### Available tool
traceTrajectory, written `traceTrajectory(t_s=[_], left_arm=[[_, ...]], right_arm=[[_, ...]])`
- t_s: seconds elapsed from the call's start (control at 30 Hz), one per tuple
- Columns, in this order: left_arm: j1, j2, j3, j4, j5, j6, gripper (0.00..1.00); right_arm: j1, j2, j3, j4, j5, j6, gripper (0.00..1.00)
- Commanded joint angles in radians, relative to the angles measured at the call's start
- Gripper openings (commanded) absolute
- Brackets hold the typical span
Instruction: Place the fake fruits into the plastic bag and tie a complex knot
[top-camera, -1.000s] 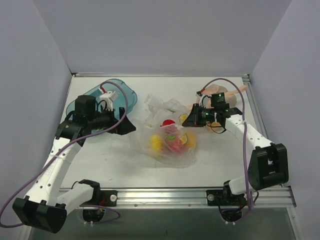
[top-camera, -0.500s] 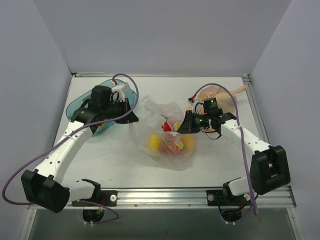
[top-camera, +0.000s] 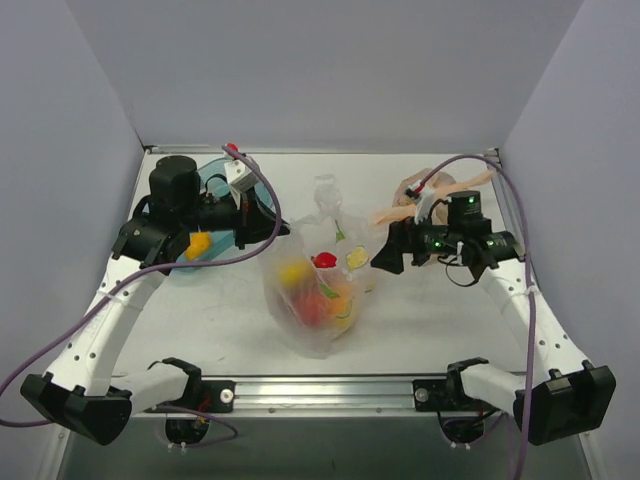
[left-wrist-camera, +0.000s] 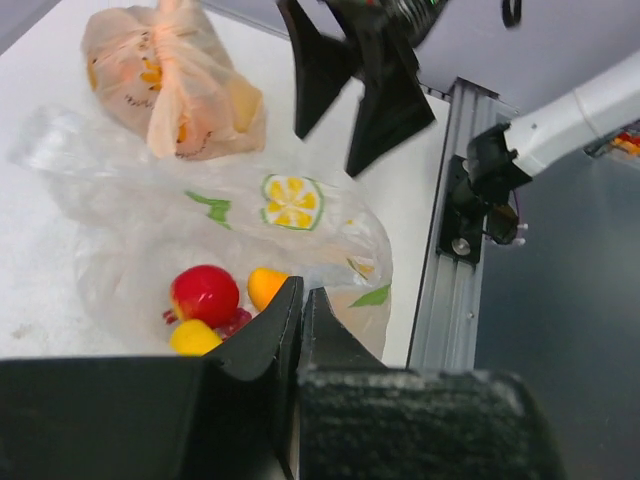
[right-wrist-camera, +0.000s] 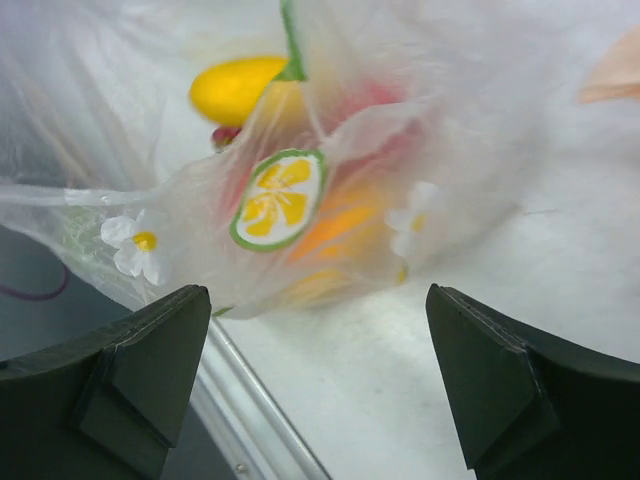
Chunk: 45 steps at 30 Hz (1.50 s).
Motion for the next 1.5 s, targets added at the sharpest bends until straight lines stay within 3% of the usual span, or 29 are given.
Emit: traceTrajectory(t_s=[0.0, 0.13, 0.33, 0.47, 0.67, 0.83, 1.23, 1.27, 1.33, 1.37, 1.47], left_arm=[[0.004, -0.041, -0.032, -0.006, 0.144, 0.138, 0.00], [0.004, -0.056, -0.062, -0.035, 0.186, 0.219, 0.00], [0.004, -0.041, -0.075, -0.055, 0.181, 0.281, 0.00], [0.003, -0.024, -0.078, -0.055, 0.203, 0.282, 0.00], [0.003, -0.035, -0.117, -0.055, 0.233, 0.288, 0.00], [0.004, -0.058, -0.147, -0.055, 0.249, 0.291, 0.00], [0.012, -0.082, -0.169, -0.056, 0.275, 0.276, 0.00], [0.013, -0.085, -0.170, -0.056, 0.275, 0.273, 0.00], [0.017, -0.096, -0.181, -0.056, 0.273, 0.268, 0.00], [0.018, -0.101, -0.184, -0.056, 0.269, 0.265, 0.00], [0.033, -0.111, -0.187, -0.056, 0.247, 0.242, 0.00]], right_arm=[[-0.079, -0.033, 0.106, -0.086, 0.019, -0.149, 0.94], [-0.083, 0.054, 0.215, -0.052, 0.015, -0.194, 1.00], [-0.036, 0.261, 0.358, 0.094, -0.031, -0.189, 1.00], [0.079, 0.396, 0.508, 0.097, -0.033, -0.198, 1.00], [0.234, 0.506, 0.580, 0.100, 0.012, -0.243, 1.00], [0.358, 0.586, 0.629, 0.105, 0.145, -0.300, 1.00], [0.493, 0.813, 0.773, 0.111, 0.212, -0.324, 1.00], [0.495, 0.827, 0.775, 0.111, 0.220, -0.327, 0.97], [0.489, 0.836, 0.781, 0.109, 0.226, -0.318, 0.81], [0.481, 0.832, 0.783, 0.109, 0.220, -0.306, 0.51], [0.434, 0.801, 0.827, 0.083, 0.199, -0.191, 0.00]])
